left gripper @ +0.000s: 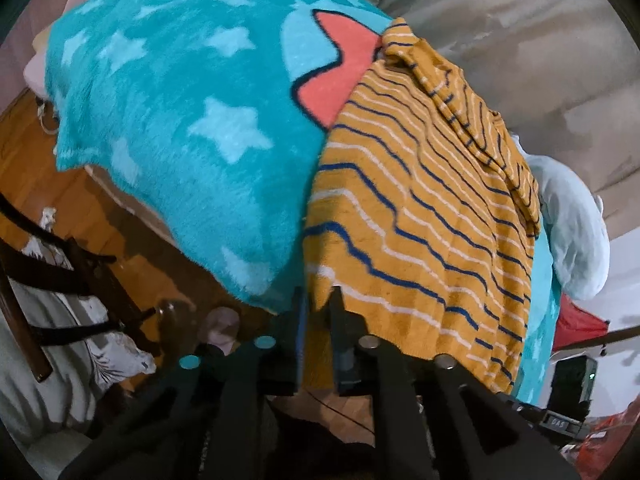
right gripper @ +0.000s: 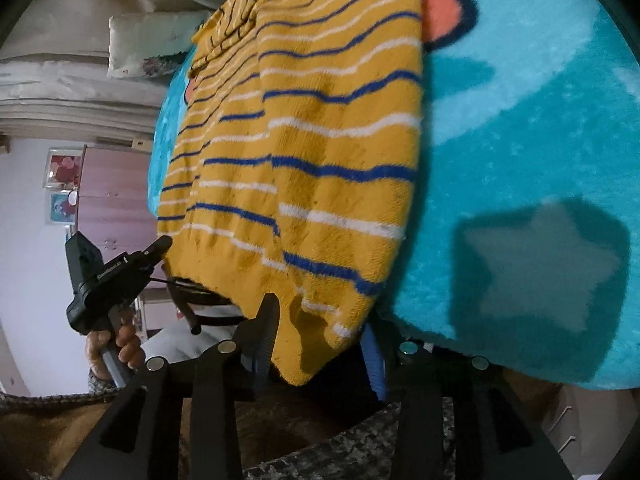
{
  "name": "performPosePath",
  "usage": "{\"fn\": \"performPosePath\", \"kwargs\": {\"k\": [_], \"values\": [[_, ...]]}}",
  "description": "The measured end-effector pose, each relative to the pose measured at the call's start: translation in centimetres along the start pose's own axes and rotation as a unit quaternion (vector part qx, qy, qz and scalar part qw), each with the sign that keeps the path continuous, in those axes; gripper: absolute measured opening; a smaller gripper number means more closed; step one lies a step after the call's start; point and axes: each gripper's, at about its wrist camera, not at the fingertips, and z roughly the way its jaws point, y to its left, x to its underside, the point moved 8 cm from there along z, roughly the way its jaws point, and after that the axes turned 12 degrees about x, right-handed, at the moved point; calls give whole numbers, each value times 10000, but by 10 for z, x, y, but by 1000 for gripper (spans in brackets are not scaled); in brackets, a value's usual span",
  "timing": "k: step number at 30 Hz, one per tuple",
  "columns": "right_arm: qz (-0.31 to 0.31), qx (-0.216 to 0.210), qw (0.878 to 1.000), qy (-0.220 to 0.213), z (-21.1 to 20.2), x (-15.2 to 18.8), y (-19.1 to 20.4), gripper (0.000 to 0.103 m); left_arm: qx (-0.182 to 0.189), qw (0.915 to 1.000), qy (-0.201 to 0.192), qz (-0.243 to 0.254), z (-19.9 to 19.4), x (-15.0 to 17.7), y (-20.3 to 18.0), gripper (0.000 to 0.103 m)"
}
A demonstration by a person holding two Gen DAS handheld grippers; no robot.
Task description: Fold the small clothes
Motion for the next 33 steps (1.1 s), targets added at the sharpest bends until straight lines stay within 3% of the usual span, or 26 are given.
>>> {"fn": "performPosePath", "kwargs": {"k": [1, 8, 10, 15, 16, 17, 18, 19, 26, 33], "values": [[0, -15, 10000, 49, 3, 2, 1, 43, 20, 10000, -40, -78, -2, 0, 4, 26], [39, -45, 9995, 299, 19, 8, 8, 45, 224, 9987, -335, -299, -10, -7, 15, 41], [43, -129, 9992, 363, 23, 9, 12, 46, 317, 9984, -417, -193, -8, -11, 10, 52], [12, -235, 9986, 479, 29, 10, 16, 47, 615, 9981, 43, -46, 16, 0, -5, 55], [17, -225, 9987, 450, 28, 11, 17, 45, 581, 9981, 183, 37, 21, 6, -9, 52], [6, -217, 9989, 407, 26, 11, 18, 32, 488, 9982, 298, 150, 24, 10, -12, 42], [-21, -194, 9992, 354, 24, 11, 19, 13, 359, 9983, 381, 271, 26, 12, -14, 12], [-49, -160, 9994, 291, 20, 11, 22, 12, 288, 9981, 427, 337, 27, 14, -16, 7], [-497, -172, 9986, -99, -12, 8, 41, 9, 369, 9981, 11, 489, -3, 0, -42, 7], [-522, -686, 9933, -767, -65, -29, 64, 9, 899, 9933, -412, 602, -29, -43, -92, 7]]}}
